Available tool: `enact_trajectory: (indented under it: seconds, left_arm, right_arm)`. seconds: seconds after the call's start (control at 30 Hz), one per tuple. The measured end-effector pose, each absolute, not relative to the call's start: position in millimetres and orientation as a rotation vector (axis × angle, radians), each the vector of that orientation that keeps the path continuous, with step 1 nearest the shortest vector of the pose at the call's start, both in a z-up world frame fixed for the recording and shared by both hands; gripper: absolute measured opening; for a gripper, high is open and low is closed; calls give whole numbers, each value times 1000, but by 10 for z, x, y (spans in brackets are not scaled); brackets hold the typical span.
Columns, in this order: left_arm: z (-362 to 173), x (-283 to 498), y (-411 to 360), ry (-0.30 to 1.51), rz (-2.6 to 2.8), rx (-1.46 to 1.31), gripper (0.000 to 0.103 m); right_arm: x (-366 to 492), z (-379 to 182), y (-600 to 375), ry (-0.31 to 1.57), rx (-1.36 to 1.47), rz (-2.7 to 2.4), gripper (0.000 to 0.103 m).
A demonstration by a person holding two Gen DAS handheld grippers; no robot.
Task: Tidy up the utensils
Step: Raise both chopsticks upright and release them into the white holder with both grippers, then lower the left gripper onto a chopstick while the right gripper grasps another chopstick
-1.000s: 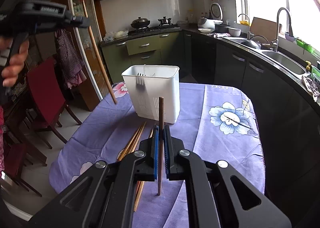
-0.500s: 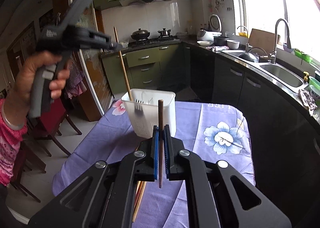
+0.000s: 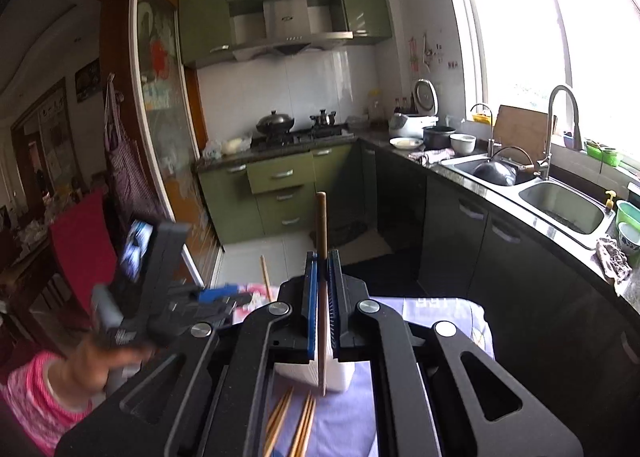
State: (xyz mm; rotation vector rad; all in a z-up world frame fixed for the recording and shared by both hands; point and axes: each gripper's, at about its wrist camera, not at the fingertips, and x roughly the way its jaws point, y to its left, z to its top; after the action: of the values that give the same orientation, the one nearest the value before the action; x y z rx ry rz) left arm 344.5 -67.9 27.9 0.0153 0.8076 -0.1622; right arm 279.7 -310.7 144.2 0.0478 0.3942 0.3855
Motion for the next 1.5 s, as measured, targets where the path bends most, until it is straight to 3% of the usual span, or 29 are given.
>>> enact_trajectory:
  seconds: [0.13, 0.47, 0.97, 1.13, 1.5]
  left_arm:
    - [341, 3294, -580, 798, -162, 19, 26]
    - [149, 3125, -460, 850, -181, 23, 26]
    - [-467, 2908, -705, 999, -232, 44, 29]
    - [-920, 2929, -826, 1105, -237, 40, 29]
    - [-1463, 3067, -1048, 1203, -176, 67, 28]
  right_arm:
    - [3129, 1528, -3004, 364, 66, 360, 6]
    - [3767, 921, -2758, 527, 33, 334, 6]
    - [3102, 579, -2916, 550, -11, 384, 7]
    - [2767, 123, -3013, 647, -49, 396, 13]
    - [2807, -917, -3178, 860, -43, 370, 13]
